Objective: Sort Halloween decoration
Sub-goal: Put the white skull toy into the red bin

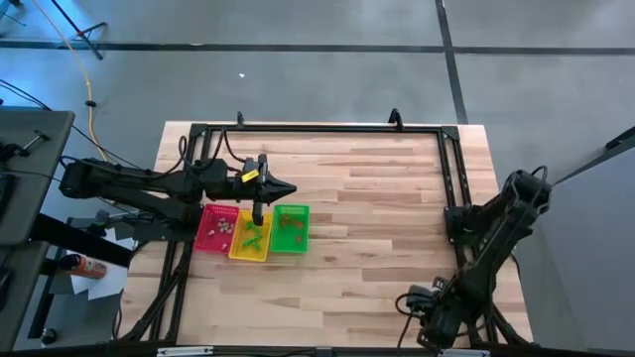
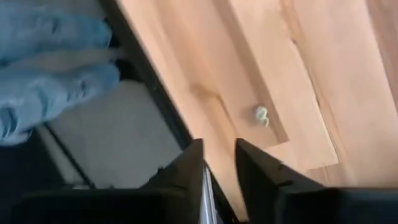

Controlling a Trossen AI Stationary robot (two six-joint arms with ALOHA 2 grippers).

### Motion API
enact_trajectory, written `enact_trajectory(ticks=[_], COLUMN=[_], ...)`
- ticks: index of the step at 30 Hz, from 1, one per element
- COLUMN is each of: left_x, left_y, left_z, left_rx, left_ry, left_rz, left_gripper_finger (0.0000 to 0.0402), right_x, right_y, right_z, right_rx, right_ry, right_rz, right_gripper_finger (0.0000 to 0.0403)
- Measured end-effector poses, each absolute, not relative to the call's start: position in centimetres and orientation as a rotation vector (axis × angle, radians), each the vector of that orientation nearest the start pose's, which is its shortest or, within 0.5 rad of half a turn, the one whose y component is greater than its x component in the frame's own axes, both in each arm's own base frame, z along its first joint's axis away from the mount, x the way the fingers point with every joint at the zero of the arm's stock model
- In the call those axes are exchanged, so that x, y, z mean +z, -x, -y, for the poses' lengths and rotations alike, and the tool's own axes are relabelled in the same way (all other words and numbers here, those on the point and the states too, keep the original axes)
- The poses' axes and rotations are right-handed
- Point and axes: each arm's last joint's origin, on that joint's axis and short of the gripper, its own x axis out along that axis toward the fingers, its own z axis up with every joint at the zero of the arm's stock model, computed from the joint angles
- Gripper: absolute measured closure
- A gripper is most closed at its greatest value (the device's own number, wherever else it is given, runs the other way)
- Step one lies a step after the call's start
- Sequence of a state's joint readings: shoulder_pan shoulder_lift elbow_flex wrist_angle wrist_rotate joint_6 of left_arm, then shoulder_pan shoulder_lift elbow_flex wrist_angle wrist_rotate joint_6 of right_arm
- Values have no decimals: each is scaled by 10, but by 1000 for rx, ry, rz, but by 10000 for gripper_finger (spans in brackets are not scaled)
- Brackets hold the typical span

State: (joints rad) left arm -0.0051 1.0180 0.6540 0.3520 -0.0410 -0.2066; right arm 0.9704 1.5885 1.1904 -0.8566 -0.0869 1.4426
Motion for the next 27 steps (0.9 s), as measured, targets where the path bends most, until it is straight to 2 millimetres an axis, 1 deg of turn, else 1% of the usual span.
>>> enact_trajectory(ticks=[3,6,9,11,14,17,22,27], left_x=[296,296,296,296,296,296,296,295], left_y=[-228,-228,-228,-228,-228,-228,-228,-228], left_z=[0,0,0,0,0,0,0,0], left_rx=[37,37,37,37,37,37,37,37], left_ry=[206,206,206,206,206,206,207,233], left_rz=[-8,-8,-8,-8,-8,-8,-11,-21], left_gripper_finger=[401,402,401,401,402,401,402,401], right_x=[225,218,207,197,184,170,154,147], right_y=[-169,-165,-153,-143,-132,-128,-128,-130], right_z=[-258,-265,-273,-276,-279,-273,-262,-263], right_rx=[-176,-211,-220,-238,-250,-290,-344,-268], right_ry=[-612,-591,-558,-543,-551,-540,-553,-577], right_rz=[-1474,-1446,-1435,-1448,-1455,-1433,-1421,-1410], right_gripper_finger=[274,217,173,155,147,147,146,146])
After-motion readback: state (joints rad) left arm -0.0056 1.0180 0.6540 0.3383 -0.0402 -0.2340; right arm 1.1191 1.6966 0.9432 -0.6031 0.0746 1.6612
